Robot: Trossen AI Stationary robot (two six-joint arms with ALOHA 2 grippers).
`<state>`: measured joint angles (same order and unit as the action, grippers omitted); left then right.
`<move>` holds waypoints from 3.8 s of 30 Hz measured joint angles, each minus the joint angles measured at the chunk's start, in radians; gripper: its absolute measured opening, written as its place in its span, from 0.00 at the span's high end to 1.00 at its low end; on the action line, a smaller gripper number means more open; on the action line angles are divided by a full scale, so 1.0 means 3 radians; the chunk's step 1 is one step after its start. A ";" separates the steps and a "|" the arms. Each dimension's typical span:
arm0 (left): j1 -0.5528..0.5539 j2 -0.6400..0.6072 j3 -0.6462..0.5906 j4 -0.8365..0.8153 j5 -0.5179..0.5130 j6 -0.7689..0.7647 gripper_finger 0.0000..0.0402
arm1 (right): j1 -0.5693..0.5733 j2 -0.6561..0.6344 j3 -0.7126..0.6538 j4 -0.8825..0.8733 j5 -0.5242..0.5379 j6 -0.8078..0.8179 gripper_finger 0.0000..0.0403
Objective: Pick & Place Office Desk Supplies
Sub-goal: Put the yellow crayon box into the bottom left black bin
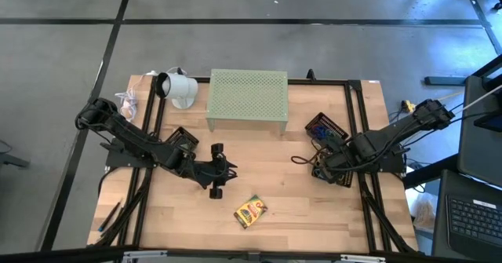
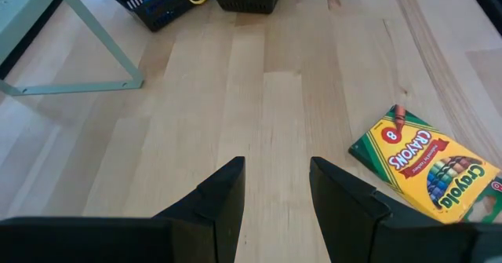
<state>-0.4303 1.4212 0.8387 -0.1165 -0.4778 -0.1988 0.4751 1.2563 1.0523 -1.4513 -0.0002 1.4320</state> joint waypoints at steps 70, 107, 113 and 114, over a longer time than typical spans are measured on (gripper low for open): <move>-0.0210 0.1705 0.0011 0.1892 0.2287 0.1785 0.71 | -0.0005 0.0000 -0.0001 0.2021 0.1286 -0.1507 0.66; 0.0014 0.0931 0.0009 0.1137 0.1835 0.2043 1.00 | -0.0004 0.0000 -0.0001 0.2021 0.1286 -0.1507 0.66; -0.0018 0.0474 0.0010 0.0862 0.1257 0.2013 1.00 | -0.0004 0.0000 -0.0001 0.2021 0.1286 -0.1496 0.66; -0.0026 0.0398 0.0010 0.0841 0.1143 0.2006 1.00 | -0.0004 0.0000 -0.0001 0.2021 0.1286 -0.1496 0.66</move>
<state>-0.4381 1.5405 0.8417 0.1359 -0.1348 0.4030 0.4740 1.2564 1.0519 -0.8451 0.3855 0.9833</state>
